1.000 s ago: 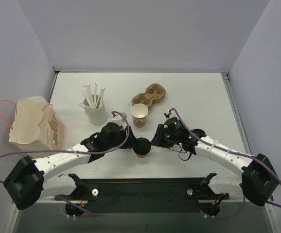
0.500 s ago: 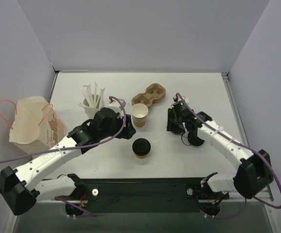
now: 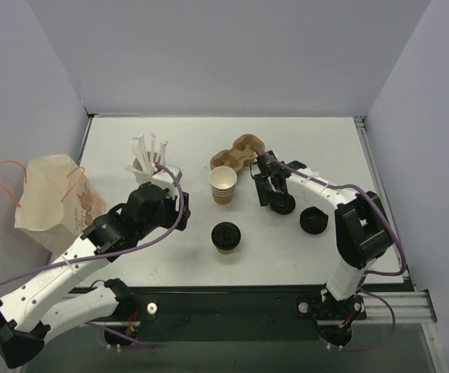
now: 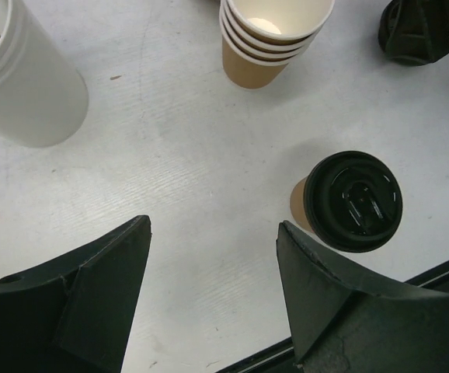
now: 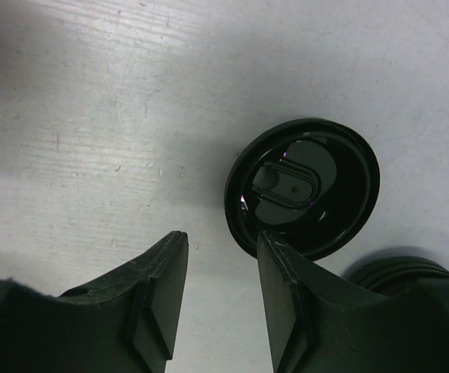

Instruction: Pack the takeout coffee

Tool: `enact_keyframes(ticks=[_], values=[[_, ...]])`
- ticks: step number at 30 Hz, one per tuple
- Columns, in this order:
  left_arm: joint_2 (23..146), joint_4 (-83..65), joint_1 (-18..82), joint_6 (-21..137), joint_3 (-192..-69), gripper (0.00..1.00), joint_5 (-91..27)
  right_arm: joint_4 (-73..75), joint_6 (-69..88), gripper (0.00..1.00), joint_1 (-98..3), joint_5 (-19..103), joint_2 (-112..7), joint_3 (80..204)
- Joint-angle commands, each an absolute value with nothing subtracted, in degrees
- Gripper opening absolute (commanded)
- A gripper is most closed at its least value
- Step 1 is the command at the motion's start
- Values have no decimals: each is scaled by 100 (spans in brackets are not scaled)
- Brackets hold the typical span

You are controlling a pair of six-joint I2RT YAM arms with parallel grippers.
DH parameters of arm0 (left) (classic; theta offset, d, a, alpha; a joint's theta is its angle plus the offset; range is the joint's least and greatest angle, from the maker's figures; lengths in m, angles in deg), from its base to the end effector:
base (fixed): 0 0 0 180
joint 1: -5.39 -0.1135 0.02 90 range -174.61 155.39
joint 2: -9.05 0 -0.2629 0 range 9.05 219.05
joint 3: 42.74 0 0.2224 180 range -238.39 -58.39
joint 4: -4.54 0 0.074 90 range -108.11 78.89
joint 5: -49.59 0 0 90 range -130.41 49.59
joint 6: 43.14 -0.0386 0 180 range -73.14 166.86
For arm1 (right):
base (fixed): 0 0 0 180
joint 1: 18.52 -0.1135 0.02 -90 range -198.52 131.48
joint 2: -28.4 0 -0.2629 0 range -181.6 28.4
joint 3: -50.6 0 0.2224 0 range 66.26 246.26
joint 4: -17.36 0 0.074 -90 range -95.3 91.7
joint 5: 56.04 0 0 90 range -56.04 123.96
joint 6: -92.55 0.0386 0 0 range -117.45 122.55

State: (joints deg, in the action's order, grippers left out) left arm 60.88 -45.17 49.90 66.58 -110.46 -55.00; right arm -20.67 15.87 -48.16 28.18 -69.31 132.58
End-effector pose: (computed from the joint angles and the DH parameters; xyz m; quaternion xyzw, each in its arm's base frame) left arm 0.1237 -0.1080 0.3191 0.1294 0.8675 -0.1534 0.4551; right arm 0.2938 0.1627 0.2231 -0.1192 0.9418 0.0691 0.3066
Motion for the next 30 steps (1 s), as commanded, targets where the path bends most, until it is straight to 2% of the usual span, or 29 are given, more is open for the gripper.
enact_keyframes(ticks=[1,12,15,19,22,30], values=[[5845,-4547,4969,6356,-11034,75,-5851,-2291,1274,42,-4735,2622,-7134,13674],[5624,-4609,4969,6320,-10954,75,-5904,-2291,1327,34,-4480,3053,-7874,13868],[5616,-4609,4969,6320,-10937,76,-5913,-2264,1353,26,-4479,3071,-7857,13815],[5581,-4609,4969,6338,-10928,76,-5931,-2360,1467,16,-4479,2896,-7568,13675],[5572,-4618,4960,6355,-10928,76,-5939,-2808,1459,13,-4506,2588,-7269,13727],[5458,-4609,4960,6373,-10919,75,-5913,-4153,1537,11,-4532,1964,-6224,13728]])
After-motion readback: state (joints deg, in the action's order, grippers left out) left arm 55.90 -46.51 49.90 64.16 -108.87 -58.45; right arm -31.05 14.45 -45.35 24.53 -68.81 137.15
